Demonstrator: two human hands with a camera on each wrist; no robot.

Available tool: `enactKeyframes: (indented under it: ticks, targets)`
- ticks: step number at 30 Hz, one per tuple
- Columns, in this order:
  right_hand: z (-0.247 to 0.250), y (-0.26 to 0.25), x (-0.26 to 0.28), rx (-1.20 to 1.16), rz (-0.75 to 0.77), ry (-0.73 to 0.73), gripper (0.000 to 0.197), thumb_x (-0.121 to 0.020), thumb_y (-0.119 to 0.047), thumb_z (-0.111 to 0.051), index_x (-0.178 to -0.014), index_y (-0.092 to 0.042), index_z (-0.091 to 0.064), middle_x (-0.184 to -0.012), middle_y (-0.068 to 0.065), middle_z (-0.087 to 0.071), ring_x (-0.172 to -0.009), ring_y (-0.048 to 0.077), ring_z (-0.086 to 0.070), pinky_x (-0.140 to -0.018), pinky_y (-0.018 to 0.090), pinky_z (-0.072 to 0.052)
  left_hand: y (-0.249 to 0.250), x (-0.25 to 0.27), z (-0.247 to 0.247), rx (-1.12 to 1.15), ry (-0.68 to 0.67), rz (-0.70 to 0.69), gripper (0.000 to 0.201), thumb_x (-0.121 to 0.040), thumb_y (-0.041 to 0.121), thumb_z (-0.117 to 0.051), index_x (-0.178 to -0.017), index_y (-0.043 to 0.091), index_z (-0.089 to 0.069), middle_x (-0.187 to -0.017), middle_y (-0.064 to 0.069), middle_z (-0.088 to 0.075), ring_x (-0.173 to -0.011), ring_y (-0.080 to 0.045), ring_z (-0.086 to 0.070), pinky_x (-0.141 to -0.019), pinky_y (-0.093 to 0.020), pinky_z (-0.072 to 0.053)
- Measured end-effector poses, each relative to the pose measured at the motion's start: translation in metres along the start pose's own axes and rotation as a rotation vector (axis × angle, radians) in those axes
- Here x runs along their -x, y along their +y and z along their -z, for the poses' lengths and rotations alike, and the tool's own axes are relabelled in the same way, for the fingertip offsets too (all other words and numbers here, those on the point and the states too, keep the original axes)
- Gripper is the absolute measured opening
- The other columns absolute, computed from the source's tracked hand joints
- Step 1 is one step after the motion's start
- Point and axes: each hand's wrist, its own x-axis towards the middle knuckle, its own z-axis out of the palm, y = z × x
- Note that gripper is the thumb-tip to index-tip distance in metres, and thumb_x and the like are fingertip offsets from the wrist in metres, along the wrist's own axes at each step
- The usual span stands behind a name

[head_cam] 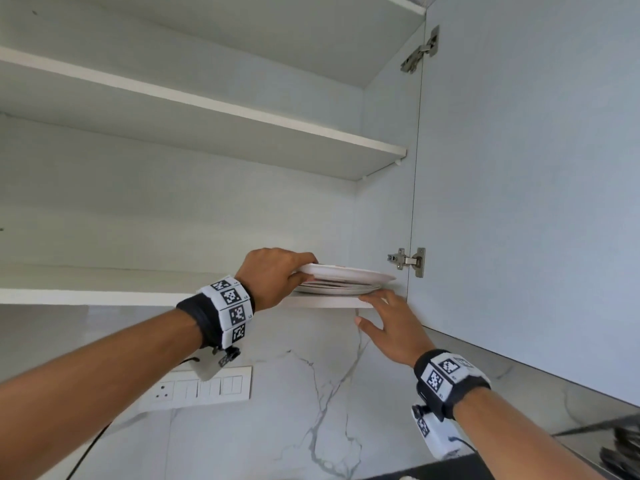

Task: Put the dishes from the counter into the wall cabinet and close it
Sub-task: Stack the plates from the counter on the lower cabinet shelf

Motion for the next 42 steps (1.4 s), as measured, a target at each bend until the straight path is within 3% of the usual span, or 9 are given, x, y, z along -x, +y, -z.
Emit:
enactKeyframes:
  ticks: [3, 8, 15, 24, 27, 33, 37, 40, 42]
  targets:
    - [-0.013, 0.011, -0.010, 0.004, -0.007, 0.039, 0.080, -0.081, -0.082, -0.023, -0.137, -0.031, -0.049, -0.137, -0.004, -0.043, -0.128, 0.017, -0.037, -0.107, 0.032, -0.034, -0.003, -0.006, -0.019, 0.015, -0.016, -0.004, 0.021, -0.099, 0.039, -0.046, -0.117, 0.035, -0.057, -0.098, 0.006, -0.069, -0.090, -0.024, -0.063, -0.064, -0.030, -0.036]
    - [-0.030, 0.018, -0.019, 0.010, -0.004, 0.122, 0.054, -0.089, -0.067, -0.031, -0.127, -0.034, -0.049, -0.122, -0.007, -0.047, -0.116, 0.016, -0.045, -0.096, 0.033, -0.043, -0.001, -0.016, -0.043, -0.011, -0.057, -0.019, 0.022, -0.100, 0.035, -0.042, -0.117, 0.030, -0.055, -0.101, 0.006, -0.068, -0.091, -0.024, -0.062, -0.066, -0.032, -0.041]
    - [-0.039, 0.016, -0.013, 0.105, 0.016, 0.187, 0.042, -0.096, -0.054, -0.041, -0.131, -0.031, -0.045, -0.133, -0.006, -0.045, -0.124, 0.013, -0.040, -0.098, 0.025, -0.038, -0.003, -0.028, -0.074, 0.015, -0.106, -0.005, 0.023, -0.101, 0.037, -0.037, -0.117, 0.025, -0.048, -0.106, 0.003, -0.064, -0.091, -0.025, -0.059, -0.066, -0.032, -0.032]
    - [-0.049, 0.004, -0.016, 0.152, -0.056, 0.250, 0.044, -0.094, -0.055, -0.044, -0.131, -0.031, -0.043, -0.130, -0.002, -0.044, -0.118, 0.018, -0.041, -0.092, 0.030, -0.046, -0.018, -0.031, -0.102, -0.004, -0.264, -0.069, 0.057, -0.089, 0.069, -0.025, -0.121, 0.025, -0.043, -0.115, -0.001, -0.061, -0.099, -0.023, -0.058, -0.083, -0.038, -0.047]
    - [-0.048, 0.003, -0.017, 0.179, -0.068, 0.235, 0.044, -0.094, -0.056, -0.044, -0.131, -0.032, -0.041, -0.129, -0.001, -0.044, -0.117, 0.019, -0.042, -0.089, 0.030, -0.047, -0.018, -0.031, -0.104, 0.000, -0.253, -0.067, 0.065, -0.087, 0.071, -0.021, -0.128, 0.025, -0.041, -0.120, -0.002, -0.060, -0.103, -0.024, -0.057, -0.086, -0.038, -0.046]
    - [-0.041, -0.004, -0.020, 0.211, -0.135, 0.138, 0.052, -0.091, -0.043, -0.056, -0.137, -0.029, -0.036, -0.134, 0.003, -0.039, -0.125, 0.022, -0.038, -0.088, 0.034, -0.050, -0.011, -0.018, -0.100, 0.109, -0.068, -0.186, 0.054, -0.096, 0.048, -0.045, -0.140, 0.018, -0.040, -0.130, -0.006, -0.054, -0.113, -0.025, -0.053, -0.096, -0.037, -0.044]
    - [-0.039, -0.007, -0.013, 0.184, -0.159, 0.072, 0.065, -0.089, -0.038, -0.060, -0.144, -0.029, -0.027, -0.144, 0.004, -0.030, -0.135, 0.023, -0.029, -0.091, 0.037, -0.049, -0.002, 0.010, -0.103, 0.119, 0.059, -0.276, 0.052, -0.092, 0.038, -0.052, -0.137, 0.015, -0.047, -0.141, -0.012, -0.048, -0.129, -0.029, -0.046, -0.108, -0.041, -0.039]
    - [-0.043, -0.005, 0.004, 0.100, -0.157, 0.010, 0.078, -0.091, -0.036, -0.059, -0.153, -0.033, -0.012, -0.163, -0.003, 0.000, -0.149, 0.019, -0.003, -0.103, 0.037, -0.042, 0.004, 0.034, -0.111, 0.135, 0.091, -0.273, 0.051, -0.091, 0.035, -0.054, -0.138, 0.015, -0.048, -0.154, -0.013, -0.035, -0.144, -0.027, -0.030, -0.118, -0.042, -0.025]
    - [-0.052, -0.004, 0.025, 0.061, -0.169, -0.068, 0.078, -0.092, -0.036, -0.060, -0.153, -0.037, -0.012, -0.162, -0.009, 0.016, -0.149, 0.014, 0.007, -0.106, 0.037, -0.038, 0.009, 0.055, -0.121, 0.136, 0.084, -0.287, 0.049, -0.092, 0.033, -0.054, -0.137, 0.015, -0.049, -0.155, -0.013, -0.034, -0.145, -0.027, -0.029, -0.119, -0.044, -0.022]
